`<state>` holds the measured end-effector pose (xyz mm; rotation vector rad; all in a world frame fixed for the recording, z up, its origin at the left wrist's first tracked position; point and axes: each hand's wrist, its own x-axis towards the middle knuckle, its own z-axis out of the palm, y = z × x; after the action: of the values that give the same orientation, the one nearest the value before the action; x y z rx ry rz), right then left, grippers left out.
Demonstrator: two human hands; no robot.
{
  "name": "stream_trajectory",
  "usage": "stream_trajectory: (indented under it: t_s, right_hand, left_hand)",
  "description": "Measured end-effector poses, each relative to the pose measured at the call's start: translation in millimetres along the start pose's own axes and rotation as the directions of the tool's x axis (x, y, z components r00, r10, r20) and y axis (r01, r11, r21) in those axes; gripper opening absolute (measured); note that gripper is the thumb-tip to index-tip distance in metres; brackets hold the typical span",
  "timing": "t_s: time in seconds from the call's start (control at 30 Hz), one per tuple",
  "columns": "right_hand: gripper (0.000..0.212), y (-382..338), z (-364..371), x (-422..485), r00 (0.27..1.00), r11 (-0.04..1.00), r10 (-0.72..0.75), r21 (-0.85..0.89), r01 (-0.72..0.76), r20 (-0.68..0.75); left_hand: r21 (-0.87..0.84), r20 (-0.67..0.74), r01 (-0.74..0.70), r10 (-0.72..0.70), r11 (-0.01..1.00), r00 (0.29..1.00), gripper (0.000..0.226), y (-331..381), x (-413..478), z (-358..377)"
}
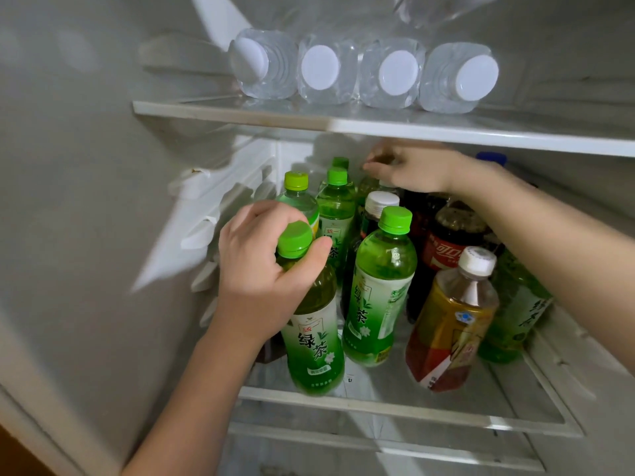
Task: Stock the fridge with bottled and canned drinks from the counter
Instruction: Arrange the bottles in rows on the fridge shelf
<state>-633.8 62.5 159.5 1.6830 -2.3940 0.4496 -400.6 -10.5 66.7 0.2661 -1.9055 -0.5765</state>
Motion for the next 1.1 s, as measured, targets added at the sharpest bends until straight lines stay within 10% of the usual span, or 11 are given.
stream_trajectory:
  t_s: [0.7,1.1]
  right_hand:
    - [0.032,-6,-2,-12,0.980,0.985,0.129,-0.137,-0.108,0.152]
    - [0.027,-17,-10,-51,0.962,0.929,-0.047,-0.365,-0.057,-0.269]
  left_hand:
    - [0.155,0.121,0.068,-0.087,0.986,0.989,0.034,9,3,-2]
    - [0.219,0.086,0.079,-0.100,0.973,0.991,0.027,19,3,3]
